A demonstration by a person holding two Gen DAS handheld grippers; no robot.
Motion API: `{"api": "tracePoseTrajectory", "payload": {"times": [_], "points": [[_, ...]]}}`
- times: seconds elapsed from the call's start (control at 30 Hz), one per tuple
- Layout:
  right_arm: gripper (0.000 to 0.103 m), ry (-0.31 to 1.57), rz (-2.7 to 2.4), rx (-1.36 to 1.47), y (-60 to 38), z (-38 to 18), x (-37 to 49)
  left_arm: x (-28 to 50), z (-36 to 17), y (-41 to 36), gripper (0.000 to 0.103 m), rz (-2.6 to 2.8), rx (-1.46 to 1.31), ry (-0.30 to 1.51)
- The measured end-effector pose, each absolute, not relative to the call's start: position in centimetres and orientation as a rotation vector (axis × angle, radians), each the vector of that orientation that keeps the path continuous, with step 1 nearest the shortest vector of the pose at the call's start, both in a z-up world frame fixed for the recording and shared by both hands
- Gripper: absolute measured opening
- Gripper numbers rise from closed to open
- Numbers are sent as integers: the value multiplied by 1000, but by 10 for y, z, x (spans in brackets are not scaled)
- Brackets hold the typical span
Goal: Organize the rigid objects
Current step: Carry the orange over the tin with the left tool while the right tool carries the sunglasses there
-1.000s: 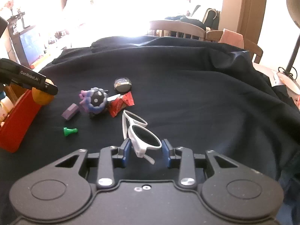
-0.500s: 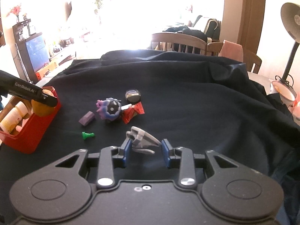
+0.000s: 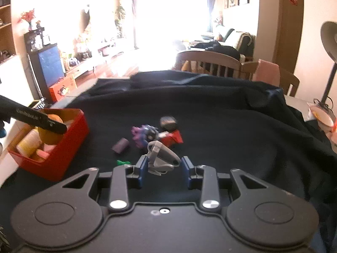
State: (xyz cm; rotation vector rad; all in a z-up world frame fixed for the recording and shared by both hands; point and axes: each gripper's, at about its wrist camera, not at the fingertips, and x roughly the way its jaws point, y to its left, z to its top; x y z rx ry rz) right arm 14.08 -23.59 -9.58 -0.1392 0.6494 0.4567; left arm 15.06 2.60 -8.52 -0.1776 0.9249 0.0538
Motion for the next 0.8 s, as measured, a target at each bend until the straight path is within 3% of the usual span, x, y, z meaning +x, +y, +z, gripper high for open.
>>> {"api": "tracePoseTrajectory", "payload": {"times": [0.8], "points": [[33,511,730,-255,-87,-56,129,127,-71,135,54,208,-231,880]]}}
